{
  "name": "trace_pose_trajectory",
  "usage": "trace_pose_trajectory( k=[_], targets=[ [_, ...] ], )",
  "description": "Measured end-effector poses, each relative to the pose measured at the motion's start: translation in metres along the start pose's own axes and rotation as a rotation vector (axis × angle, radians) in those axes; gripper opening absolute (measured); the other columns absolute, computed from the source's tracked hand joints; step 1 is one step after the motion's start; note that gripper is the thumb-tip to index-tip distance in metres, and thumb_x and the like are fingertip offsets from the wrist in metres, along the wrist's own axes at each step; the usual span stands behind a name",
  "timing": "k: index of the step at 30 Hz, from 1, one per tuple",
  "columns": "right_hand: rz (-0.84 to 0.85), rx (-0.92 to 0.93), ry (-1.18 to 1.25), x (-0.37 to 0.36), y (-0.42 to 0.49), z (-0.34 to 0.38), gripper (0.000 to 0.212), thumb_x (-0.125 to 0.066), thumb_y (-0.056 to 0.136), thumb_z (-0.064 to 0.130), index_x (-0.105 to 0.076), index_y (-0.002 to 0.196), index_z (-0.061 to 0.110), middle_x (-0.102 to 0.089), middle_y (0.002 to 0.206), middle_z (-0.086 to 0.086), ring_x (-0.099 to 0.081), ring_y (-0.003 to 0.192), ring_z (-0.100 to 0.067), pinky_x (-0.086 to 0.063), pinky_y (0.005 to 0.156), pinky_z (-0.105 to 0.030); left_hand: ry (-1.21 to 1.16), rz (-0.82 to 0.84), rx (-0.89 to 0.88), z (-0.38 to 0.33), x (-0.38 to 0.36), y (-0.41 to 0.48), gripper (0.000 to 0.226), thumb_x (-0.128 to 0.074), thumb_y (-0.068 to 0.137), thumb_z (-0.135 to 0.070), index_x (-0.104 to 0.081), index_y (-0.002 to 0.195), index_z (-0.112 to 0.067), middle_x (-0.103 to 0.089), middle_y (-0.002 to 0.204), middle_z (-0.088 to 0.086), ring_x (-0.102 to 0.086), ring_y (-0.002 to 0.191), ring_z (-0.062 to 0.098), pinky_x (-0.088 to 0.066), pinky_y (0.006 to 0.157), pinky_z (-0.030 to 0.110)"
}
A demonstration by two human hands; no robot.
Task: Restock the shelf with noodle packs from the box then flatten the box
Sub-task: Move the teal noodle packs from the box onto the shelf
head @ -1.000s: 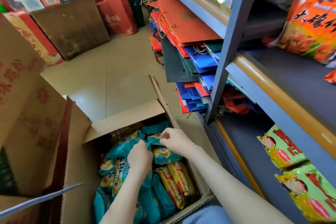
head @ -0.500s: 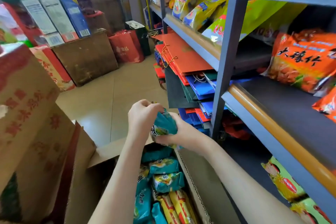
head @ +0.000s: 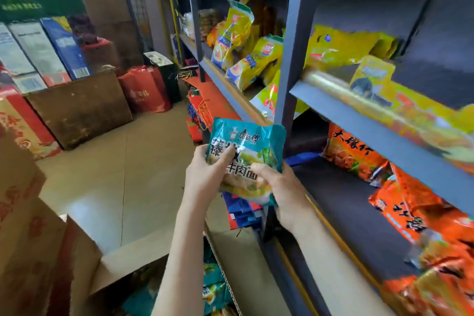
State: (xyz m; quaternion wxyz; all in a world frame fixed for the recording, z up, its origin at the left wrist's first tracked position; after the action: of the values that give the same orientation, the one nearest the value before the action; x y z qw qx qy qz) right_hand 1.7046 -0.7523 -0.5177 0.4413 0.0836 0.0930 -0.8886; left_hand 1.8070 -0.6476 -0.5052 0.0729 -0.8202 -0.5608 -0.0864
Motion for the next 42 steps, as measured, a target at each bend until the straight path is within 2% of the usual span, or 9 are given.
trace_pose_trajectory(
  k=[10, 13, 16, 18, 21, 25, 29, 35, 42],
  targets=[
    [-0.275, 0.239, -0.349, -0.003, -0.059, 0.127, 0.04, -0.07, 0.08, 0.012, -0.048, 0.113, 0.012, -0.061, 0.103, -0.004, -0.063, 0.088, -0.001, -0.046, 0.07, -0.008, -0.145, 0.171, -0.091, -0.112, 0.006, -0.038, 0.036, -0.072, 0.08, -0.039, -0.052, 0.107, -0.025, -0.062, 0.085, -0.005, -0.062, 0.074, 0.01, -0.052, 0.064, 0.028],
    [-0.404, 0.312, -0.565, -0.006, -0.081, 0.163, 0.063, -0.064, 0.069, 0.049, -0.052, 0.121, 0.015, -0.056, 0.111, -0.004, -0.056, 0.105, -0.02, -0.05, 0.087, -0.03, -0.081, 0.309, 0.034, -0.083, -0.016, 0.027, 0.029, -0.065, 0.085, -0.04, -0.054, 0.105, -0.022, -0.068, 0.1, -0.002, -0.063, 0.07, 0.011, -0.052, 0.056, 0.023],
    [-0.511, 0.32, -0.639, 0.003, -0.105, 0.2, 0.057, -0.064, 0.068, 0.045, -0.055, 0.117, 0.016, -0.053, 0.106, 0.003, -0.05, 0.108, -0.021, -0.043, 0.093, -0.036, -0.065, 0.286, 0.106, -0.003, -0.077, 0.129, 0.022, -0.039, 0.099, -0.03, -0.045, 0.092, -0.009, -0.057, 0.116, 0.027, -0.043, 0.068, 0.024, -0.035, 0.048, 0.021],
    [-0.548, 0.267, -0.615, 0.014, -0.117, 0.223, 0.051, -0.066, 0.067, 0.04, -0.056, 0.113, 0.022, -0.056, 0.106, 0.006, -0.052, 0.106, -0.016, -0.044, 0.091, -0.031, 0.022, 0.319, -0.028, 0.008, -0.119, 0.168, 0.024, -0.053, 0.093, -0.038, -0.048, 0.099, -0.015, -0.061, 0.119, 0.019, -0.055, 0.073, 0.017, -0.042, 0.054, 0.016],
    [-0.636, 0.223, -0.543, 0.042, -0.133, 0.253, 0.036, -0.076, 0.072, 0.023, -0.058, 0.103, 0.026, -0.065, 0.101, 0.003, -0.061, 0.093, -0.009, -0.048, 0.079, -0.02, 0.017, 0.466, -0.17, -0.147, -0.09, 0.033, 0.049, -0.08, 0.07, -0.038, -0.05, 0.106, -0.024, -0.064, 0.089, -0.016, -0.063, 0.072, -0.011, -0.049, 0.055, 0.008],
    [-0.871, 0.176, -0.522, 0.089, -0.143, 0.267, 0.03, -0.071, 0.078, 0.009, -0.06, 0.104, 0.014, -0.067, 0.096, -0.001, -0.062, 0.087, -0.015, -0.044, 0.069, -0.019, 0.053, 0.751, -0.435, -0.255, -0.088, -0.067, 0.039, -0.081, 0.071, -0.026, -0.053, 0.098, -0.027, -0.068, 0.084, -0.017, -0.065, 0.079, 0.005, -0.053, 0.068, 0.029],
    [-1.134, 0.116, -0.426, 0.142, -0.136, 0.248, 0.037, -0.069, 0.078, 0.004, -0.057, 0.113, 0.009, -0.068, 0.106, -0.009, -0.063, 0.1, -0.027, -0.049, 0.088, -0.036, 0.248, 0.904, -0.575, -0.276, -0.156, -0.073, 0.046, -0.075, 0.069, -0.025, -0.058, 0.111, -0.022, -0.068, 0.107, -0.003, -0.063, 0.1, 0.016, -0.051, 0.085, 0.038],
    [-1.448, 0.098, -0.27, 0.195, -0.127, 0.24, 0.051, -0.057, 0.073, -0.005, -0.044, 0.121, 0.004, -0.055, 0.122, -0.019, -0.055, 0.112, -0.034, -0.047, 0.095, -0.043, 0.244, 1.097, -0.527, -0.26, -0.244, -0.077, 0.056, -0.068, 0.052, -0.038, -0.061, 0.105, -0.02, -0.071, 0.1, 0.002, -0.067, 0.094, 0.022, -0.054, 0.084, 0.046],
    [-1.851, -0.012, -0.47, 0.21, -0.138, 0.245, 0.07, -0.056, 0.083, 0.005, -0.022, 0.144, 0.007, -0.032, 0.141, -0.018, -0.034, 0.125, -0.038, -0.035, 0.097, -0.047, 0.282, 1.149, -0.651, -0.283, -0.295, -0.124, 0.033, -0.066, 0.079, -0.022, -0.06, 0.11, -0.012, -0.068, 0.104, 0.006, -0.063, 0.099, 0.024, -0.048, 0.076, 0.028]
  ],
)
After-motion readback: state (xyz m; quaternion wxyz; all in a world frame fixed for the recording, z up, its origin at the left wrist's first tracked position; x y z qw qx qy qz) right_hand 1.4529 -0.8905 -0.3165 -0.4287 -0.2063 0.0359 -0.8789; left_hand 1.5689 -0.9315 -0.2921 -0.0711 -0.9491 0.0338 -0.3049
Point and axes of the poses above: each hand's wrist, its own y-axis towards the middle knuckle, its own x-axis out of the back of the hand, z = x × y, the point moved 2 cm from there along y, towards the middle knuckle
